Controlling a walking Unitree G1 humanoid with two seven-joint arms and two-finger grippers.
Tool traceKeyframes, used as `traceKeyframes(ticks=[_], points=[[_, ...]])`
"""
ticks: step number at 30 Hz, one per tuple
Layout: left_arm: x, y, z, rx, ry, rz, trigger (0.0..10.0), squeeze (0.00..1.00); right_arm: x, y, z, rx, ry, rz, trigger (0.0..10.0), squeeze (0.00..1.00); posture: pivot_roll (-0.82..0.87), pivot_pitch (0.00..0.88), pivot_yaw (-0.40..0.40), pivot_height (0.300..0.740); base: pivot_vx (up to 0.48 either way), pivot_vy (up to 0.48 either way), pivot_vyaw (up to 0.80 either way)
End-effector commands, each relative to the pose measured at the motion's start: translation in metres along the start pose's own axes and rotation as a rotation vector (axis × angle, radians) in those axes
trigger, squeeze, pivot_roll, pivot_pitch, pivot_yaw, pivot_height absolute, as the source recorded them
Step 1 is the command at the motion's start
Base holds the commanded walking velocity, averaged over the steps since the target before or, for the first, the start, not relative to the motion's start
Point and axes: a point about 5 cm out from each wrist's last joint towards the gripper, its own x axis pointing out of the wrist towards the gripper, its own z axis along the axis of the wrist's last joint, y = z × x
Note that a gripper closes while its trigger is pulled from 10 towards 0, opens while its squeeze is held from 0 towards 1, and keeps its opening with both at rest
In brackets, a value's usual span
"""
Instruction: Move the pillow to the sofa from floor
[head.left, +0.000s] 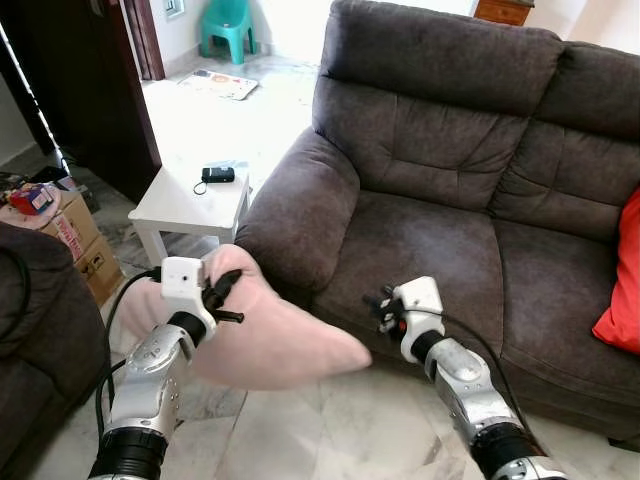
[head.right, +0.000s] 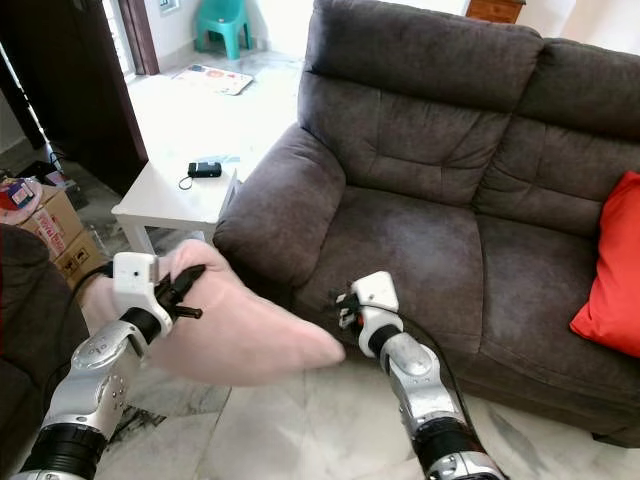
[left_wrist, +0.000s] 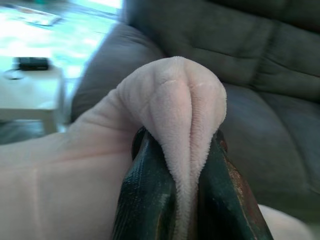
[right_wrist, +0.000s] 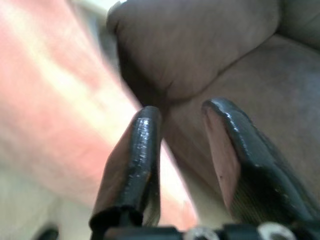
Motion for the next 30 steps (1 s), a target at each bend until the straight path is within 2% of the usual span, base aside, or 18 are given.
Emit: traceKeyframes(ticks=[1,3,6,7,9,10,15,17,20,26,30], points=[[0.009,-0.012,0.03,0.028,-0.112,-0.081,10.0,0.0,-0.004,-0.003,-0.01,-0.05,0.061,0.008,10.0,0.0,0.1,0.0,-0.091,0.74,0.0,0.0,0.0],[0.011,-0.014,0.031,0.024,-0.106,-0.091,10.0,0.0,-0.008,-0.006,-0.015,-0.111,0.099,0.02,10.0,0.0,0.1,0.0,-0.087,0.74,0.0,0.0,0.0],[0.013,-0.016,0.031,0.034,-0.096,-0.106,10.0,0.0,-0.011,-0.009,-0.017,-0.146,0.109,0.038,10.0,0.0,0.09,0.0,-0.084,0.74,0.0,0.0,0.0],[0.013,-0.017,0.031,0.035,-0.096,-0.109,10.0,0.0,-0.012,-0.012,-0.017,-0.154,0.112,0.034,10.0,0.72,0.09,0.0,-0.084,0.74,0.0,0.0,0.0],[0.014,-0.017,0.032,0.034,-0.096,-0.112,10.0,0.0,-0.012,-0.014,-0.017,-0.162,0.116,0.026,10.0,0.72,0.09,0.0,-0.084,0.74,0.0,0.0,0.0],[0.014,-0.017,0.034,0.034,-0.096,-0.114,10.0,0.0,-0.014,-0.017,-0.015,-0.166,0.113,0.038,10.0,1.0,0.09,0.0,-0.083,0.74,0.0,0.0,0.0],[0.015,-0.018,0.036,0.034,-0.097,-0.118,10.0,0.0,-0.016,-0.02,-0.016,-0.198,0.127,0.066,10.0,1.0,0.09,0.0,-0.083,0.74,0.0,0.0,0.0],[0.016,-0.019,0.037,0.035,-0.096,-0.123,10.0,0.0,-0.019,-0.021,-0.021,-0.201,0.171,0.123,10.0,1.0,0.09,0.0,-0.082,0.74,0.0,0.0,0.0],[0.016,-0.02,0.036,0.034,-0.095,-0.124,10.0,0.0,-0.026,-0.014,-0.033,-0.198,0.24,0.253,10.0,1.0,0.09,0.0,-0.085,0.74,0.0,0.0,0.0],[0.015,-0.021,0.035,0.038,-0.092,-0.125,10.0,0.0,-0.037,-0.006,-0.048,-0.18,0.308,0.363,10.0,1.0,0.08,0.0,-0.087,0.74,0.0,0.0,0.0],[0.015,-0.023,0.035,0.039,-0.086,-0.14,10.0,0.0,-0.038,-0.008,-0.052,-0.2,0.336,0.341,10.0,1.0,0.08,0.0,-0.086,0.74,0.0,0.0,0.0]])
